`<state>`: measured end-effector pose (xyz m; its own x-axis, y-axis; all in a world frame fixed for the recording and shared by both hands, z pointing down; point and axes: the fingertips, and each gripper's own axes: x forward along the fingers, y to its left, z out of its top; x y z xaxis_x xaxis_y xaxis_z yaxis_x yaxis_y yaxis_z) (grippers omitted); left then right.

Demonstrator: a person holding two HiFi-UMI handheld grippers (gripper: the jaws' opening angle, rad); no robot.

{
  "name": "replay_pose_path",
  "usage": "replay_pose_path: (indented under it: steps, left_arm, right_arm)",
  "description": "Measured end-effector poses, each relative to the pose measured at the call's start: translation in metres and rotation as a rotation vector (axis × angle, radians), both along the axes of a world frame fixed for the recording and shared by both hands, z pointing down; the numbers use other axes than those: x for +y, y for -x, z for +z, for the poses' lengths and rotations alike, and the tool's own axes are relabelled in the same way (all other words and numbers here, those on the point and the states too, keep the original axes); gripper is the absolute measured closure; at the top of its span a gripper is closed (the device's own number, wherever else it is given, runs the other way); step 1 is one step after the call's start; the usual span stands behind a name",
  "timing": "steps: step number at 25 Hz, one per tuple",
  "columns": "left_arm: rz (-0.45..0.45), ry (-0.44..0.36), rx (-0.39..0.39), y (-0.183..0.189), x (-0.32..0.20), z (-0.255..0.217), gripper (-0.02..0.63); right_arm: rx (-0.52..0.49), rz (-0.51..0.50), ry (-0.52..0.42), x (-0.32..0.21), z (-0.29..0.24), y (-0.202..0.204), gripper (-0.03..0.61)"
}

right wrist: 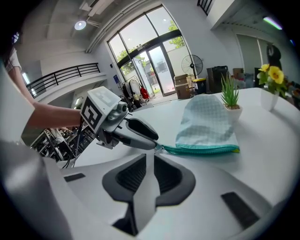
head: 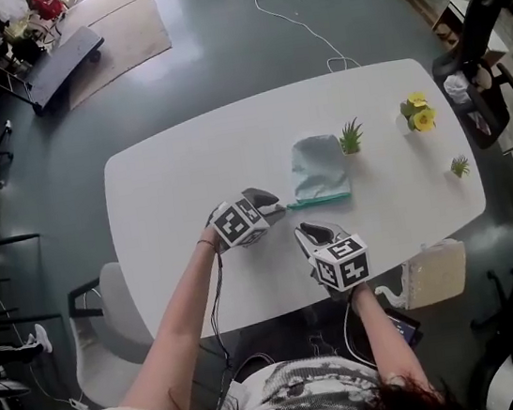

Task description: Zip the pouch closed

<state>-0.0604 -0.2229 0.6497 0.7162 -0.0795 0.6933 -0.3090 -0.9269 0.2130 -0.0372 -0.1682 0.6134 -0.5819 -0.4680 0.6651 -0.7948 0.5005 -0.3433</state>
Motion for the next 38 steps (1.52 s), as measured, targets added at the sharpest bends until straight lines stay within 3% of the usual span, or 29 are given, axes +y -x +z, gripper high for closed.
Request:
replay_pose_path:
  steps: [1,4,10,13,16,21,25,28,38]
  left_arm:
    - [0.001,-0.01,-0.022,0.0,-0.002,0.004,0.532]
    - [-0.002,0.021,-0.029,-0.002,-0.002,0.009,0.587]
    - [-0.041,0.179,0.097,-0.011,0.016,-0.006,0.597]
    - [-0.07,0.257,0.167,-0.015,0.025,-0.015,0.597]
    - [-0.052,0.295,0.201,-0.021,0.035,-0.024,0.597]
    - [-0.001,0.303,0.197,-0.027,0.047,-0.029,0.597]
    - [0.003,0.314,0.204,-0.028,0.052,-0.031,0.598]
    - [0.007,0.313,0.208,-0.03,0.052,-0.032,0.597]
    - [0.032,0.179,0.129,-0.027,0.05,-0.022,0.6]
  right_arm:
    - [0.0,0.002,-0.002,0.0,-0.001,-0.001,0.529]
    - [0.011,0.007,-0.01,-0.001,-0.001,-0.003,0.529]
    - [0.08,0.032,-0.014,-0.007,0.009,-0.009,0.523]
    - [0.114,0.006,0.004,-0.006,0.017,-0.002,0.483]
    - [0.134,-0.003,0.017,-0.003,0.024,0.002,0.478]
    - [0.122,0.006,0.04,0.001,0.028,0.002,0.46]
    - [0.155,0.028,0.033,0.0,0.03,-0.004,0.537]
    - [0.164,0.044,0.04,-0.001,0.033,-0.01,0.554]
    - [0.175,0.042,0.074,-0.001,0.039,-0.019,0.58]
